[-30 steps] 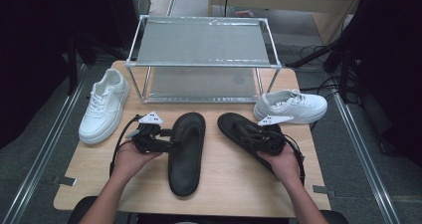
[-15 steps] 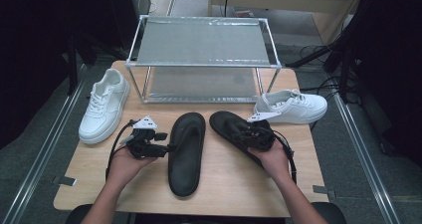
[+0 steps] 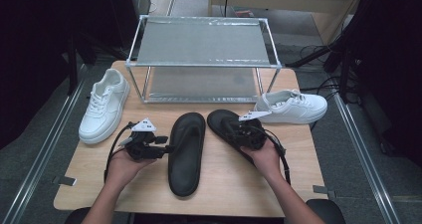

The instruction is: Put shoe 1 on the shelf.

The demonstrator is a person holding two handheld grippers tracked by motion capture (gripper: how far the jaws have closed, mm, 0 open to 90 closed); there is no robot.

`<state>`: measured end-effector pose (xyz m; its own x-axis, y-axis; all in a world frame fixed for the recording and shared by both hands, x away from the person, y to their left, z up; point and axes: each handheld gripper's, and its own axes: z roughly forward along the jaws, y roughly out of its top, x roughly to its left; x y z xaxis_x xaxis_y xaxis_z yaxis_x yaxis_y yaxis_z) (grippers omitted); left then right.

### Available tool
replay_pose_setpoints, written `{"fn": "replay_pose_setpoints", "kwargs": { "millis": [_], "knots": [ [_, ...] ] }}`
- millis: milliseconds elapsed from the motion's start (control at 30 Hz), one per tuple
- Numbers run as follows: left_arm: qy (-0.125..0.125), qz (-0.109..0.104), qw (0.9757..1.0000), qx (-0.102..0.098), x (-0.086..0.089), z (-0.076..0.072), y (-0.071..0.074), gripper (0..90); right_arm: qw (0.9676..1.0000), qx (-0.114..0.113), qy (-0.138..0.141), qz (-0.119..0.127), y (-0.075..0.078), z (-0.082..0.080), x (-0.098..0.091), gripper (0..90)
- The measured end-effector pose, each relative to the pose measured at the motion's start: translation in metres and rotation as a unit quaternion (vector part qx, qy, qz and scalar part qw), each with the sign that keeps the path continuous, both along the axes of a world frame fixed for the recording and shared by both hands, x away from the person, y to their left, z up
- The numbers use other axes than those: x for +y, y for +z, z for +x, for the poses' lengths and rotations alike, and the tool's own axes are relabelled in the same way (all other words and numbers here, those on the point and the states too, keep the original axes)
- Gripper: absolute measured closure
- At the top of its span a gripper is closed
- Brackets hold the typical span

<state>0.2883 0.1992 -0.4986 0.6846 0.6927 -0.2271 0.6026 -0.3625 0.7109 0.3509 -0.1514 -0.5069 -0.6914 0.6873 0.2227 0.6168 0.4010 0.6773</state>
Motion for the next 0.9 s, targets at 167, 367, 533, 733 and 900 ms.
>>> {"fn": "replay_pose_setpoints", "kwargs": {
  "millis": [167, 367, 533, 733, 900],
  "knots": [
    [0.002, 0.002, 1.0, 0.007, 0.001, 0.002, -0.002, 67.8, 1.0, 0.0, 0.002, 0.003, -0.004, 0.002, 0.005, 80.2],
    [0.009, 0.009, 0.9999, 0.01, 0.003, 0.005, -0.006, 78.3, 0.9996, -0.004, 0.009, 0.026, 0.003, 0.001, 0.002, 69.0],
    [0.017, 0.002, 0.9996, 0.024, 0.008, 0.008, -0.008, 84.2, 0.9989, -0.008, 0.008, 0.047, 0.013, -0.002, -0.01, 69.0],
    [0.011, 0.011, 0.999, 0.041, 0.005, 0.012, -0.014, 86.1, 0.9994, -0.025, 0.009, 0.023, 0.02, -0.004, -0.022, 87.4],
    [0.003, 0.022, 0.9989, 0.041, 0.001, 0.013, -0.017, 86.2, 0.9997, -0.019, 0.009, 0.009, 0.015, 0.0, -0.02, 88.1]
  ]
}}
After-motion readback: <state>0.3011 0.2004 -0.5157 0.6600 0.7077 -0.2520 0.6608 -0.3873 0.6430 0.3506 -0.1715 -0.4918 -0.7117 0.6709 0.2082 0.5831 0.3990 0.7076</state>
